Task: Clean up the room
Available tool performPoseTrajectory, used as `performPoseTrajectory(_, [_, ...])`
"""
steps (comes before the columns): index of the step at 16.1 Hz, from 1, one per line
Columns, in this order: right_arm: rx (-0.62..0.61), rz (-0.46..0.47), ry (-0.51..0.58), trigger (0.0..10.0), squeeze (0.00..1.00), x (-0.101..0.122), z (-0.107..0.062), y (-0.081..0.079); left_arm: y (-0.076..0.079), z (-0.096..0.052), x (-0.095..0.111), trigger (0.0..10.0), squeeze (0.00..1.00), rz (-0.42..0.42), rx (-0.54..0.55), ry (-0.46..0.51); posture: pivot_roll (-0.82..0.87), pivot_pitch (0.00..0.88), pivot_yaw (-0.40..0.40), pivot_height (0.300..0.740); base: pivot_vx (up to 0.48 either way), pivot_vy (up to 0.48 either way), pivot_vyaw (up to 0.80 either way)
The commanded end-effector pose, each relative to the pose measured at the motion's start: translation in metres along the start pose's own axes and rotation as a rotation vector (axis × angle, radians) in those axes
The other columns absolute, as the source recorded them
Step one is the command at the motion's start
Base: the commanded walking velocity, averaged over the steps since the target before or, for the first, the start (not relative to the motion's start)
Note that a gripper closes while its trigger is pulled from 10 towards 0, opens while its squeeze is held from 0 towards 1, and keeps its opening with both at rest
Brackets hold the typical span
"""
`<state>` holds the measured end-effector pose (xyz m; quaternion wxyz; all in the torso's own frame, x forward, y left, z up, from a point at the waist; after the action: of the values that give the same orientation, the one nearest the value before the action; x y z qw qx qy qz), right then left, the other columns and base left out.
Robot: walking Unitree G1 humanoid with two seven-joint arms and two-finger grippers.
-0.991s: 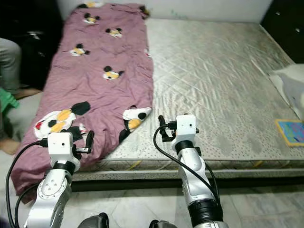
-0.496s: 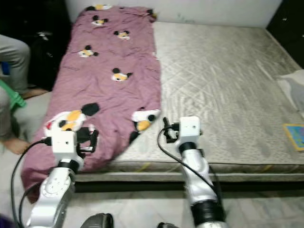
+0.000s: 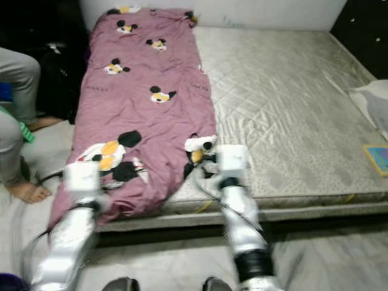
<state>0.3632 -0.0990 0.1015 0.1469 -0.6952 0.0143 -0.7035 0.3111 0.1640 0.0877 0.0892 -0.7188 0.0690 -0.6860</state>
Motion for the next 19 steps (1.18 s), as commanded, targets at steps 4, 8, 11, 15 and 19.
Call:
performPoseTrajectory(4, [-0.042,-0.030,-0.006,10.0,0.00,-0.0007,-0.0029,0.0181,0.0091,-0.0015,0.0066,10.0,0.00,0.002,-0.017,0.036,0.02,0.175,-0.051,0.740,0.000,0.240,0.00])
performPoseTrajectory(8, [-0.039,-0.017,-0.011,10.0,0.00,-0.0031,-0.0033,0.0166,0.0129,-0.0028,0.0109,10.0,0.00,-0.002,-0.055,0.058,0.03,0.172,-0.049,0.740,0.000,0.000,0.00])
performPoseTrajectory(11, [-0.045,-0.006,-0.019,10.0,0.00,-0.0053,-0.0036,0.0181,0.0136,-0.0042,0.0107,10.0,0.00,-0.001,-0.062,0.061,0.03,0.173,-0.049,0.740,0.171,0.000,0.00])
performPoseTrajectory(15, [-0.042,-0.004,-0.022,10.0,0.00,-0.0061,-0.0034,0.0179,0.0147,-0.0049,0.0100,10.0,0.00,0.000,-0.071,0.060,0.04,0.172,-0.049,0.740,0.308,0.000,0.00])
performPoseTrajectory(19, [-0.039,-0.002,-0.020,10.0,0.00,-0.0062,-0.0035,0.0171,0.0170,-0.0056,0.0105,10.0,0.00,-0.002,-0.079,0.062,0.04,0.169,-0.049,0.740,0.339,0.000,0.00])
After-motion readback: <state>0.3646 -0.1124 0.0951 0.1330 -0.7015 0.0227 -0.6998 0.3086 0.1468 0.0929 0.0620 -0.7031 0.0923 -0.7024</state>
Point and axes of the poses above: a point about 5 cm out from each wrist's last joint towards the gripper, its own z axis pointing out of the wrist towards the gripper, its own x axis along the axis of the wrist's last joint, y = z × x, the point moved 4 cm from there along z, pointing out of the wrist towards the gripper, and after that the axes turned 12 degrees about z, right-handed, at the moved point
